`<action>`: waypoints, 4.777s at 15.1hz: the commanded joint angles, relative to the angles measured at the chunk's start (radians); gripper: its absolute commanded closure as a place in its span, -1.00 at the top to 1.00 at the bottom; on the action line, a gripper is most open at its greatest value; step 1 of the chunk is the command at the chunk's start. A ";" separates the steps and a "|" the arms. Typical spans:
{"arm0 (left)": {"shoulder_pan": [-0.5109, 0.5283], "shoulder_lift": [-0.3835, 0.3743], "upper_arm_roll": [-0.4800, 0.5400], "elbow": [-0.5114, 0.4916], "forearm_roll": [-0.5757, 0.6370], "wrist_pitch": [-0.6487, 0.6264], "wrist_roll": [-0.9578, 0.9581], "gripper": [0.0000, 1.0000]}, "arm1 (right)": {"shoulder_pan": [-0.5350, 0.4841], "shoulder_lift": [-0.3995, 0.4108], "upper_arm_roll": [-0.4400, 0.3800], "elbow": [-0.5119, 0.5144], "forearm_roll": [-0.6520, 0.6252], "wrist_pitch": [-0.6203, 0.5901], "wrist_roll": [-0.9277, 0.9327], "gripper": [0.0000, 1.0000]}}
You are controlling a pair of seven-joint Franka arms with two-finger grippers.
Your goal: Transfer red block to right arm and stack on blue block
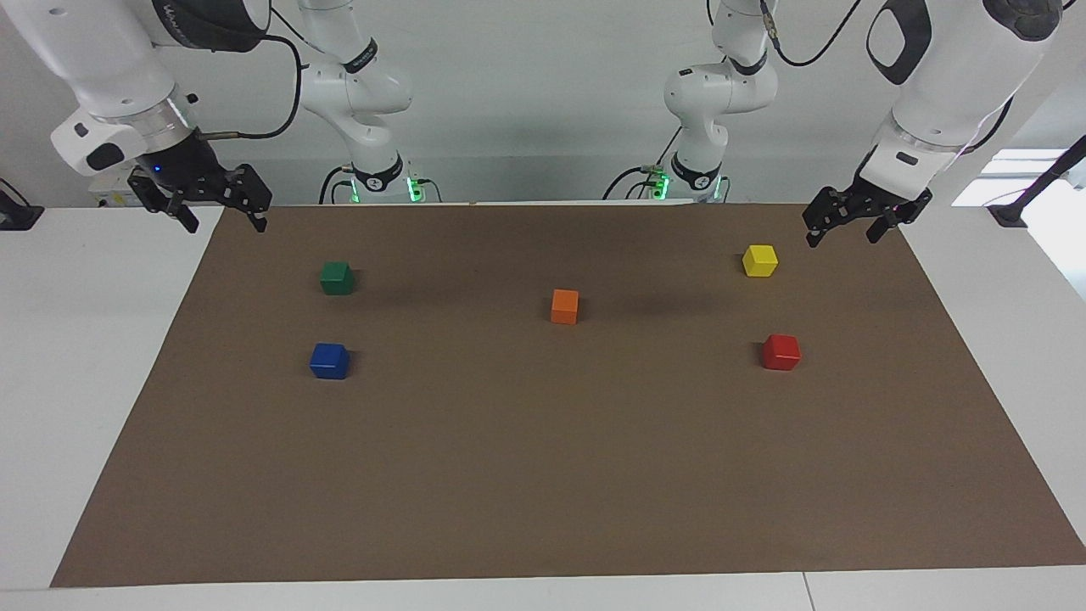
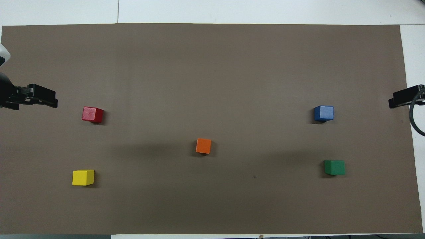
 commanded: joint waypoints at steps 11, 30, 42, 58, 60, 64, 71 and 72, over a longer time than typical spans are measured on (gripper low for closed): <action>0.000 -0.057 0.029 -0.176 -0.011 0.200 -0.013 1.00 | -0.023 -0.105 -0.005 -0.201 0.115 0.078 -0.027 1.00; 0.000 0.197 0.032 -0.528 0.026 0.820 0.065 1.00 | -0.174 -0.006 -0.005 -0.591 1.266 -0.066 -0.669 1.00; -0.003 0.190 0.018 -0.415 0.069 0.582 -0.259 -1.00 | -0.057 0.166 -0.004 -0.728 1.764 -0.494 -0.699 1.00; -0.026 -0.009 -0.250 -0.039 -0.666 0.258 -1.941 -1.00 | 0.322 0.281 0.004 -0.772 2.287 -0.540 -0.763 1.00; -0.026 -0.019 -0.310 -0.051 -0.661 0.295 -2.024 -1.00 | 0.354 0.309 0.004 -0.763 2.331 -0.522 -0.768 1.00; -0.106 -0.043 -0.353 -0.086 -0.662 0.309 -2.149 -1.00 | 0.380 0.370 0.004 -0.713 2.362 -0.516 -0.791 1.00; -0.178 -0.138 -0.355 -0.282 -0.660 0.455 -2.124 -1.00 | 0.400 0.367 0.070 -0.688 2.446 -0.493 -0.775 1.00; -0.178 -0.147 -0.355 -0.298 -0.660 0.476 -2.107 -1.00 | 0.403 0.366 0.072 -0.691 2.446 -0.493 -0.775 1.00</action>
